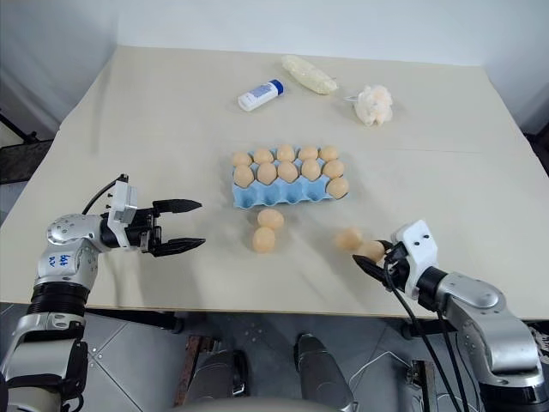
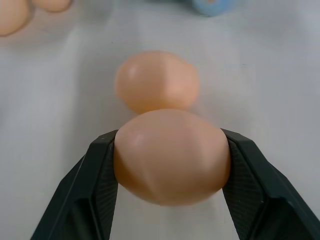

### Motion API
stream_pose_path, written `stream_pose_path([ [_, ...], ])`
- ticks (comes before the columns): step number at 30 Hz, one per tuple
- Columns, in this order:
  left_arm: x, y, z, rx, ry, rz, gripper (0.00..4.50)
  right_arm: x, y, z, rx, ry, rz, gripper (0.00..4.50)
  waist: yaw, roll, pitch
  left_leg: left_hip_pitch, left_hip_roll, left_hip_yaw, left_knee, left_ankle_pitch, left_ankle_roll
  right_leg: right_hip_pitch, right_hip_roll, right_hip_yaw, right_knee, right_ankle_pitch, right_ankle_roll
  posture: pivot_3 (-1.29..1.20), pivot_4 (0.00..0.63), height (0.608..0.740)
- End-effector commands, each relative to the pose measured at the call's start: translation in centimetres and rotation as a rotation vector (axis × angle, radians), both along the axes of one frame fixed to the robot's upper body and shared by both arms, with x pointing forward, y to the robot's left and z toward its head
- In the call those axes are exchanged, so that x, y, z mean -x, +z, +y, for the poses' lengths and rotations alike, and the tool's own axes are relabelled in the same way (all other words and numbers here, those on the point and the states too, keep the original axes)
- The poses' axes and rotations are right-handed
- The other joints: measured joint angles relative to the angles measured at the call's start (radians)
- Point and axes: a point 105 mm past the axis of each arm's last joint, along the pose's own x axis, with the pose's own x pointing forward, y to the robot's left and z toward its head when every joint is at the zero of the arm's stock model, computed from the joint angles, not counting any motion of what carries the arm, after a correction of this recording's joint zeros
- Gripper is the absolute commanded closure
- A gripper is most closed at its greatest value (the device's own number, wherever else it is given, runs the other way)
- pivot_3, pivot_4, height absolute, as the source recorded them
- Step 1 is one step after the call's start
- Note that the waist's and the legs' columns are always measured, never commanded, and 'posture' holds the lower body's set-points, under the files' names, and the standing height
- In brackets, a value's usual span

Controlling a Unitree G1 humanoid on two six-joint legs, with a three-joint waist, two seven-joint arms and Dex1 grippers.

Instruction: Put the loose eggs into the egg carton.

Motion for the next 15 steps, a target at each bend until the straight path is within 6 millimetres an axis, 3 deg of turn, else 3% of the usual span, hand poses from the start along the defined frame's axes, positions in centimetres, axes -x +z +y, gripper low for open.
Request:
stream_pose_path([
  [1,-0.1,1.0,-0.3,0.017,-0.008,-0.050,0.00,-0.2,3.8,-0.3,0.008,0.011,-0.112,2.05,-0.001,0.000,0.000,0.000,0.000,0.000,0.000,0.000,0.000,0.000,0.000,0.000,0.000,0.000,0.000,0.00,0.150,0.740],
  [3,-0.1,1.2,-0.4,0.025,-0.011,-0.057,0.00,-1.0,4.6,-0.1,0.020,0.022,-0.121,2.05,-0.001,0.000,0.000,0.000,0.000,0.000,0.000,0.000,0.000,0.000,0.000,0.000,0.000,0.000,0.000,0.00,0.150,0.740],
  [8,-0.5,1.6,-0.9,0.047,-0.009,-0.076,0.00,-6.9,7.0,2.4,0.021,0.013,-0.209,2.05,-0.019,0.000,0.000,0.001,-0.001,0.002,0.001,0.001,0.002,0.000,0.000,0.003,-0.001,-0.001,-0.003,0.00,0.150,0.740],
  [15,-0.8,2.1,-1.2,0.055,-0.001,-0.098,0.00,-11.4,7.3,6.2,-0.008,0.023,-0.261,2.05,-0.024,0.001,0.000,-0.007,0.000,0.001,-0.001,0.000,0.001,-0.009,0.000,0.000,0.001,0.002,0.004,0.00,0.150,0.740],
])
